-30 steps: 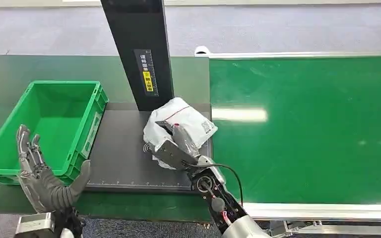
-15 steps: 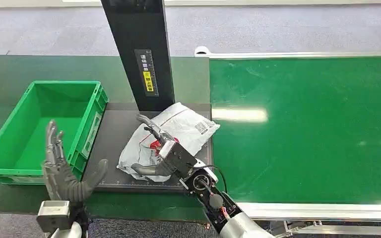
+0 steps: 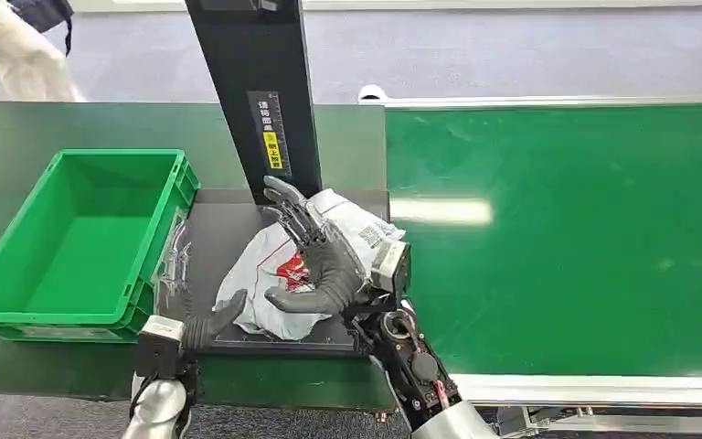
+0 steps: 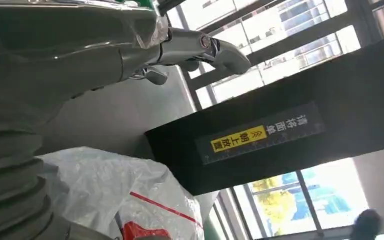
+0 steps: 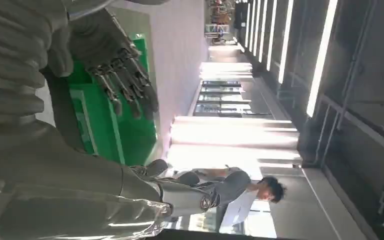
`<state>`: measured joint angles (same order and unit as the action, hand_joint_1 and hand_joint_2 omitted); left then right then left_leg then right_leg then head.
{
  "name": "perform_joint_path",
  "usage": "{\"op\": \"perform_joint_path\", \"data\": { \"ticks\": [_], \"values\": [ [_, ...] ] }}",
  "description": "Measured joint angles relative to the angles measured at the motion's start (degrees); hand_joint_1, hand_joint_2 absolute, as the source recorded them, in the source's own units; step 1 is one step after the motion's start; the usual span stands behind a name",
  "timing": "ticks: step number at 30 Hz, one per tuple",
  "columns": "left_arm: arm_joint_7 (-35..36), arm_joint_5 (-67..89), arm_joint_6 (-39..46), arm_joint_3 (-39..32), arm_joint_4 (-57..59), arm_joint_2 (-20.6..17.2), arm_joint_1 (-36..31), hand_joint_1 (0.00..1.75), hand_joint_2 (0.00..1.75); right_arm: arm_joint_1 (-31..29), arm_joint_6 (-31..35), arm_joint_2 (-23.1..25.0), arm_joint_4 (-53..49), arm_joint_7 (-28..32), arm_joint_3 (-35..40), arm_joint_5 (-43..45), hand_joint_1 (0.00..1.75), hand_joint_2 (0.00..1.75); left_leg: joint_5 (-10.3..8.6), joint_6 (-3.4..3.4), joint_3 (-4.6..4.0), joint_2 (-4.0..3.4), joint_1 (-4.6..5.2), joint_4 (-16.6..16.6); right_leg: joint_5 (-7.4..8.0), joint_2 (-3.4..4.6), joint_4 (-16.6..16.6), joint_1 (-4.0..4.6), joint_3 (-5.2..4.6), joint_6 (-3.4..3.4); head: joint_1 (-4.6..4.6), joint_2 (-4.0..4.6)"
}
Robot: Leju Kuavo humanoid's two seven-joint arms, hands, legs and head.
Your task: Moved the parcel from conveyor to table for the left to box.
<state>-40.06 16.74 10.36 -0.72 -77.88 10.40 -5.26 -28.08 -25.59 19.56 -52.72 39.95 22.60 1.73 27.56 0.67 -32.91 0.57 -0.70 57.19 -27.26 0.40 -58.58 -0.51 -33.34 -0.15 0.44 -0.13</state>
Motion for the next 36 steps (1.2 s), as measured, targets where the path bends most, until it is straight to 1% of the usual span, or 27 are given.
{"op": "perform_joint_path", "data": {
  "ticks": [5,8,10,13,18,24,25,26,30,36],
  "values": [
    [0.09,1.54,-1.12,-0.39,2.08,0.49,-0.81,0.00,1.75,0.95,-0.75,0.02,-2.54,0.00,-1.42,0.64,0.00,1.75,0.00,0.00,0.01,0.00,0.00,0.01,0.00,0.00,0.00,0.00,-0.07,0.00,0.00,0.00],
    [0.94,8.91,-2.16,-0.64,8.01,1.54,-3.47,0.00,1.75,3.10,-3.04,0.11,-9.15,0.00,-5.41,2.12,0.00,1.75,-0.01,-0.01,-0.03,0.15,0.01,0.03,-0.01,-0.21,0.02,-0.01,-0.04,-0.01,0.02,0.00],
    [1.57,14.26,1.39,-0.68,15.26,2.89,-6.62,0.00,1.75,4.55,-3.50,0.00,-15.18,0.00,-9.63,1.56,0.00,1.75,-0.02,-0.03,-0.04,0.16,0.08,0.03,0.01,-0.23,0.03,-0.07,0.03,-0.02,-0.04,0.00],
    [1.51,16.96,5.25,-0.72,23.88,4.05,-11.08,0.00,1.75,7.04,-1.70,-0.39,-22.20,0.02,-13.58,-0.62,0.00,1.75,-0.01,-0.04,-0.02,0.14,0.10,0.08,0.04,-0.21,0.03,-0.09,0.09,-0.06,-0.02,0.02],
    [2.06,18.82,7.21,-0.96,33.76,5.01,-15.97,0.00,1.75,12.81,2.95,-0.85,-32.55,0.00,-16.44,-2.58,0.00,1.75,0.00,-0.03,-0.01,0.14,0.09,0.08,0.04,-0.21,0.04,-0.08,0.06,-0.06,0.02,0.00],
    [3.21,21.44,6.64,-0.90,40.24,5.64,-19.31,0.00,1.75,15.95,3.01,-1.01,-38.28,0.00,-19.02,-1.70,0.00,1.75,-0.01,-0.04,0.00,0.13,0.08,0.07,0.04,-0.21,0.03,-0.07,0.09,-0.06,0.00,0.00],
    [3.76,22.03,6.60,-0.81,41.20,5.84,-19.82,1.62,1.75,16.14,2.95,-1.01,-38.64,0.00,-19.23,-1.70,0.00,1.75,-0.01,-0.04,0.01,0.12,0.08,0.07,0.04,-0.21,0.03,-0.08,0.12,-0.06,0.00,0.00],
    [4.35,22.60,6.53,-0.74,42.06,6.02,-20.35,1.75,1.75,16.30,2.84,-1.01,-38.89,0.00,-19.37,-1.73,0.00,1.75,-0.02,-0.05,0.01,0.12,0.08,0.07,0.04,-0.21,0.03,-0.08,0.14,-0.06,0.00,0.00],
    [6.75,25.36,6.01,0.02,45.62,6.56,-22.51,1.75,1.75,16.65,2.75,-0.96,-39.45,0.00,-19.67,-1.73,0.00,1.75,-0.04,-0.08,0.07,0.15,0.09,0.07,0.04,-0.23,0.04,-0.09,0.23,-0.06,0.00,0.00],
    [6.19,25.66,6.08,0.65,48.66,6.98,-24.37,1.75,1.75,16.80,2.06,-0.92,-39.52,0.00,-21.18,-1.29,0.00,1.75,-0.04,-0.08,0.16,0.15,0.09,0.07,0.04,-0.24,0.04,-0.09,0.32,-0.06,0.00,0.00]
  ]
}}
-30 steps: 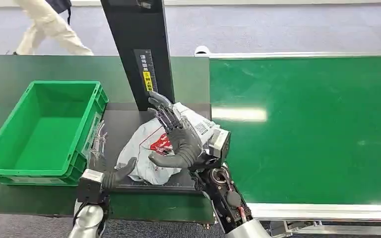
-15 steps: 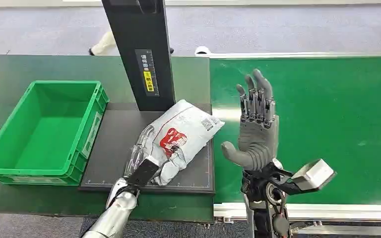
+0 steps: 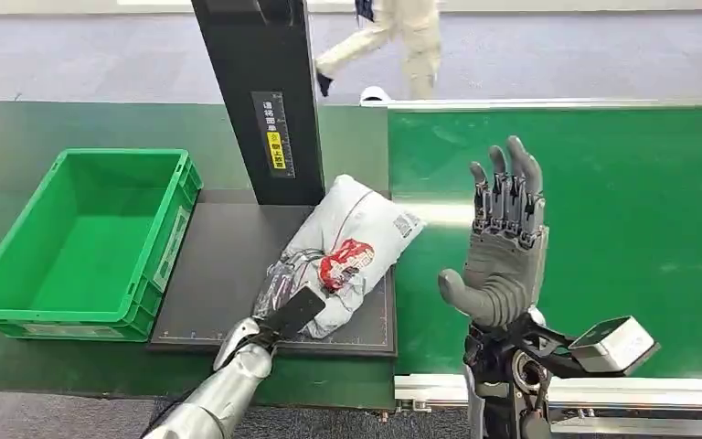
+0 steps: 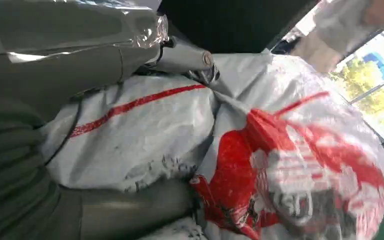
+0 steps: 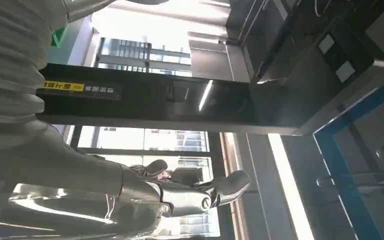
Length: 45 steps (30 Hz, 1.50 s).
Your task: Moved the parcel from conveyor to table for the left to box.
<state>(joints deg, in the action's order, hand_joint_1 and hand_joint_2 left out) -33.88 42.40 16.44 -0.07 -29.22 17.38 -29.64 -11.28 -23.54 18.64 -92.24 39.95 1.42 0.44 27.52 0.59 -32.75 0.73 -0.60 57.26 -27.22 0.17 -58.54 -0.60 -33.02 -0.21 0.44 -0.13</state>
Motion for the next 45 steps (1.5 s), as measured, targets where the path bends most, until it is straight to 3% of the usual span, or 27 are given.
{"op": "perform_joint_path", "data": {
  "ticks": [6,16,23,27,34,38,40,45],
  "values": [
    [-1.36,-0.46,-0.92,0.00,0.81,0.07,-0.94,1.75,1.75,0.61,-0.29,0.02,-0.09,0.00,-1.47,-0.09,0.00,1.75,0.00,0.00,0.07,-0.01,0.00,0.00,0.00,0.00,0.00,0.00,0.07,0.00,0.00,0.00],
    [-5.73,-7.57,-10.48,-0.37,-1.45,0.35,0.12,1.75,1.75,0.99,-0.26,0.20,-0.07,0.00,-3.35,0.00,0.00,1.75,0.01,0.00,0.06,-0.02,0.00,-0.01,0.00,0.01,-0.01,0.00,0.07,0.00,0.00,0.00],
    [-6.14,-22.04,-18.12,5.49,-31.96,-2.63,13.93,1.75,1.75,3.24,-1.45,0.15,-0.24,0.00,-5.91,0.79,0.00,1.75,0.04,0.03,-0.21,-0.10,-0.02,-0.03,-0.01,0.12,-0.02,0.03,-0.27,0.00,0.00,0.00],
    [-6.16,-25.83,-12.00,6.08,-51.67,-6.03,19.77,1.75,1.75,3.85,-2.03,0.13,-0.41,0.00,-8.20,0.94,0.00,1.75,0.06,0.05,-0.29,-0.13,-0.05,-0.03,-0.03,0.17,-0.01,0.05,-0.40,0.02,0.02,0.00],
    [-6.14,-30.54,-9.61,6.32,-65.23,-8.90,23.33,1.75,1.75,4.09,-2.25,0.15,-0.74,0.00,-9.47,0.83,0.00,1.75,0.05,0.04,-0.29,-0.13,-0.04,-0.04,-0.02,0.17,-0.02,0.05,-0.36,0.01,-0.02,0.00],
    [-6.14,-42.55,-14.54,-1.29,-67.74,-9.99,22.95,1.75,1.75,5.23,-2.08,0.15,-1.44,0.00,-10.21,0.35,0.00,1.75,0.05,0.05,-0.25,-0.13,-0.06,-0.04,-0.02,0.17,-0.02,0.06,-0.36,0.02,0.00,0.00],
    [-6.12,-43.45,-17.64,-9.02,-66.84,-9.79,21.58,1.75,1.75,5.87,-2.08,0.13,-1.44,0.00,-10.69,0.07,0.00,1.75,0.05,0.06,-0.25,-0.15,-0.11,-0.04,-0.02,0.20,-0.02,0.10,-0.39,0.02,0.00,0.00],
    [-6.12,-37.02,-12.71,-24.18,-58.72,-9.70,16.41,1.75,1.75,6.17,-2.01,0.00,-1.05,0.00,-11.50,-1.18,0.00,1.75,0.04,0.07,-0.24,-0.21,-0.12,-0.05,-0.03,0.25,-0.03,0.12,-0.41,0.04,0.00,0.02]
  ]
}}
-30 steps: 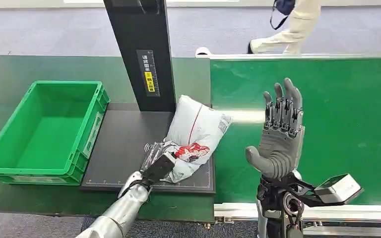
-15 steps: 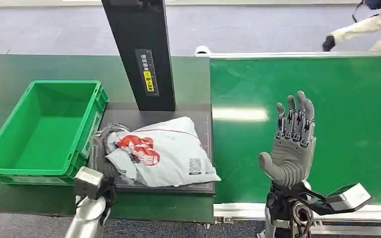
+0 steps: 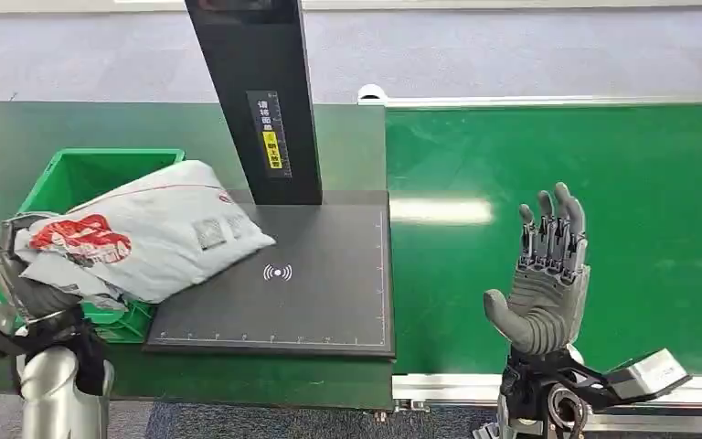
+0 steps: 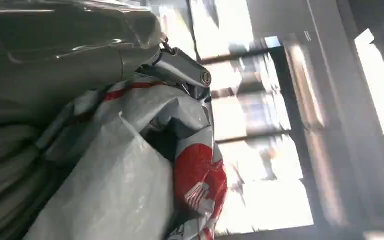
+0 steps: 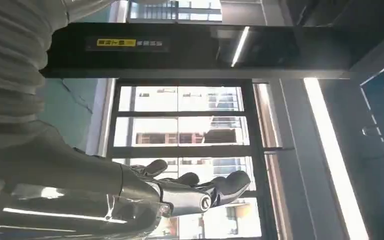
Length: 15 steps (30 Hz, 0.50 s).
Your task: Moved the parcel from conveyor to table for the left to box.
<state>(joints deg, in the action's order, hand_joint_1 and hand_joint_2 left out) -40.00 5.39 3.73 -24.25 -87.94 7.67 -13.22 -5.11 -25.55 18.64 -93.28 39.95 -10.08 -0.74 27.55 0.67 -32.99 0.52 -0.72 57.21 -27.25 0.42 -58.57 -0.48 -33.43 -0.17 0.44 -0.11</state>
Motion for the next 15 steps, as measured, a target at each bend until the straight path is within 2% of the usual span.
{"op": "perform_joint_path", "data": {
  "ticks": [6,15],
  "values": [
    [0.04,8.19,14.69,-6.55,16.44,-3.06,-7.36,1.75,1.75,-1.08,0.22,0.00,2.19,0.00,-0.20,-1.09,0.00,1.75,-0.01,-0.01,0.00,-0.01,0.02,0.01,0.03,0.00,0.00,-0.02,0.08,-0.01,0.00,-0.02],
    [0.04,12.71,22.35,-9.94,33.07,-7.24,-13.13,1.75,1.75,-2.64,0.77,-0.33,6.34,0.00,-0.20,-1.27,0.00,1.75,0.00,-0.01,-0.04,0.06,0.01,0.01,0.02,-0.01,0.01,-0.02,0.00,-0.02,-0.02,-0.02]
  ]
}}
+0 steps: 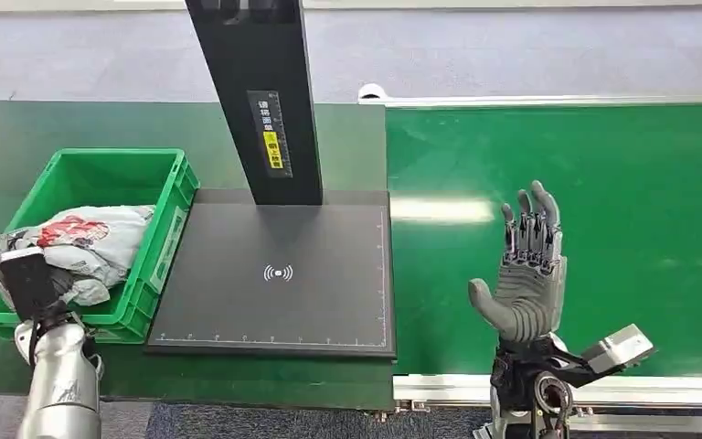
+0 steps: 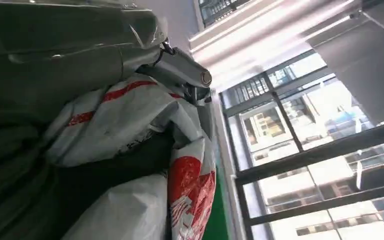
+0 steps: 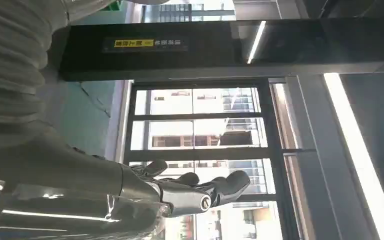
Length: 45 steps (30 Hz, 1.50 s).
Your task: Moved the parcel from conveyor to table for the left to box.
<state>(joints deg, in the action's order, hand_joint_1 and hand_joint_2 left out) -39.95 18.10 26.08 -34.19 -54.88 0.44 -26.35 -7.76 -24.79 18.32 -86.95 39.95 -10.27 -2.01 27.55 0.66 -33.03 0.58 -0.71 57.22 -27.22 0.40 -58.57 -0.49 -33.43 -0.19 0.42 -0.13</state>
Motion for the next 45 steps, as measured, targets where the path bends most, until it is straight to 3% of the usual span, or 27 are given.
{"op": "perform_joint_path", "data": {
  "ticks": [4,5,6,19,35,39,42,45],
  "values": [
    [-0.02,0.70,0.89,-0.50,3.49,-0.68,-2.07,1.75,1.75,-0.06,0.00,0.00,0.52,0.00,-0.24,-0.02,0.00,1.75,-0.01,0.00,0.04,0.09,0.01,-0.01,-0.02,-0.13,0.01,-0.02,0.12,0.01,0.05,0.02],
    [-0.02,0.72,0.92,-0.68,4.02,-0.74,-2.44,0.38,1.75,-0.05,0.00,0.00,0.59,0.00,-0.31,-0.02,0.00,1.75,-0.01,0.00,0.06,0.08,0.01,-0.01,-0.01,-0.13,0.01,-0.01,0.14,0.01,0.02,0.00],
    [-0.02,0.74,1.00,-0.85,4.54,-0.81,-2.80,0.00,1.75,-0.05,0.00,0.00,0.68,0.00,-0.37,-0.04,0.00,1.75,-0.03,0.00,0.09,0.08,0.01,-0.01,-0.01,-0.13,0.01,-0.01,0.15,0.01,0.02,0.00],
    [-0.04,-3.41,-6.47,-0.63,1.00,0.55,-1.94,0.00,1.75,-0.19,0.42,0.00,2.08,0.00,-0.98,-0.20,0.00,1.75,-0.17,0.01,0.12,0.05,0.01,0.00,0.06,-0.12,0.00,-0.01,0.19,0.06,0.00,0.00],
    [-0.07,-14.73,-16.46,3.32,-25.67,6.86,8.35,0.00,1.75,-0.33,2.34,-0.15,3.54,0.00,-1.59,0.48,0.00,1.75,-0.11,0.03,0.05,0.00,0.01,-0.01,0.05,-0.06,0.01,-0.01,0.09,0.06,0.00,0.00],
    [-0.20,-14.19,-17.90,7.46,-39.77,10.98,14.62,0.00,1.75,-0.33,2.49,-0.22,3.78,0.00,-1.95,0.83,0.00,1.75,-0.03,-0.04,0.00,0.03,0.05,0.00,0.01,-0.09,0.06,-0.04,0.07,0.01,-0.02,0.00],
    [-0.22,-12.52,-18.14,10.38,-45.85,12.65,17.46,0.00,1.75,-0.31,2.49,-0.22,3.98,0.00,-2.12,0.87,0.00,1.75,0.01,-0.03,0.01,0.02,0.05,0.00,0.02,-0.08,0.09,-0.04,0.05,0.01,0.02,0.00],
    [-0.22,-12.26,-23.63,16.97,-48.31,13.57,21.10,0.00,1.75,-0.33,2.47,-0.20,4.52,0.00,-2.17,0.87,0.00,1.75,0.01,-0.03,0.01,0.05,0.04,0.00,0.01,-0.10,0.11,-0.04,0.06,0.01,0.02,0.00]
  ]
}}
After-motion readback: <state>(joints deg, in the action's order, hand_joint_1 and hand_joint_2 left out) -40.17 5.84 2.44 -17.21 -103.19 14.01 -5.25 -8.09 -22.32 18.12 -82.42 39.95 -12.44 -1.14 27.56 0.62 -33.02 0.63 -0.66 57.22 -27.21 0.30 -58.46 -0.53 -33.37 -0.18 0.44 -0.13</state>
